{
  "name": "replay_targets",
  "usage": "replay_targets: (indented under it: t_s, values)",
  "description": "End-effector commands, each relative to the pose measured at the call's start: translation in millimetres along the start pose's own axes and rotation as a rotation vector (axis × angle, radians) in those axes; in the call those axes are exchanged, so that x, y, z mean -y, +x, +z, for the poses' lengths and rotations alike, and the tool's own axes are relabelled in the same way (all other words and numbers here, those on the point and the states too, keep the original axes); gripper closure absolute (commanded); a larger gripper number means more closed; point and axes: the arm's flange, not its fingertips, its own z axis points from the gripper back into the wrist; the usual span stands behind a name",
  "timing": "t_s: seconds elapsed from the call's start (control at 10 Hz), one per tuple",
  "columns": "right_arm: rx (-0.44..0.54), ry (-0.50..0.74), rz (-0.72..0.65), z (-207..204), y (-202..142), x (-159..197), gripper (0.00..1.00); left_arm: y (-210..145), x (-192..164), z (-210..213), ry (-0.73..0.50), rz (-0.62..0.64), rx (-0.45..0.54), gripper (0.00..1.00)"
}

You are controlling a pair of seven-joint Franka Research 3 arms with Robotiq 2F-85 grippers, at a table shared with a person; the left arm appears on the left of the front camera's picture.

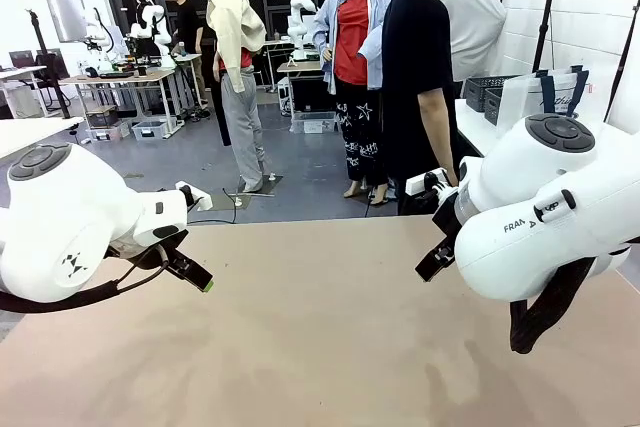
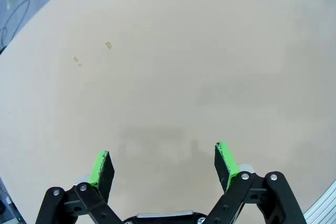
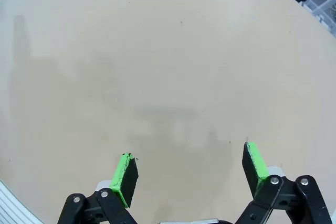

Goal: Transfer purchased items from the store into the shopping bag.
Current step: Open the Reusable shopping bag in the center of the table.

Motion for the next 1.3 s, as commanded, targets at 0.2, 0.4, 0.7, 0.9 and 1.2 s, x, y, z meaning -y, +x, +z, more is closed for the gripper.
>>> replay_targets:
  t_s: [0.2, 0.4, 0.7, 0.9, 1.2]
  values:
    - [0.0, 0.0, -0.001, 0.0, -0.1, 0.1, 0.0, -0.3, -1.1, 0.0, 0.001, 0.002, 0.0, 0.0]
    - [0.0, 0.0, -0.001, 0.0, -0.1, 0.1, 0.0, -0.3, -1.1, 0.0, 0.001, 0.002, 0.0, 0.0]
    - [0.0, 0.0, -0.001, 0.0, -0.1, 0.1, 0.0, -0.3, -1.1, 0.0, 0.001, 0.002, 0.0, 0.0]
    - [0.0, 0.0, -0.001, 0.0, -0.1, 0.1, 0.0, -0.3, -1.1, 0.0, 0.001, 0.002, 0.0, 0.0]
    - [0.0, 0.0, -0.001, 0.0, -0.1, 0.1, 0.0, -0.3, -1.1, 0.0, 0.001, 0.002, 0.0, 0.0]
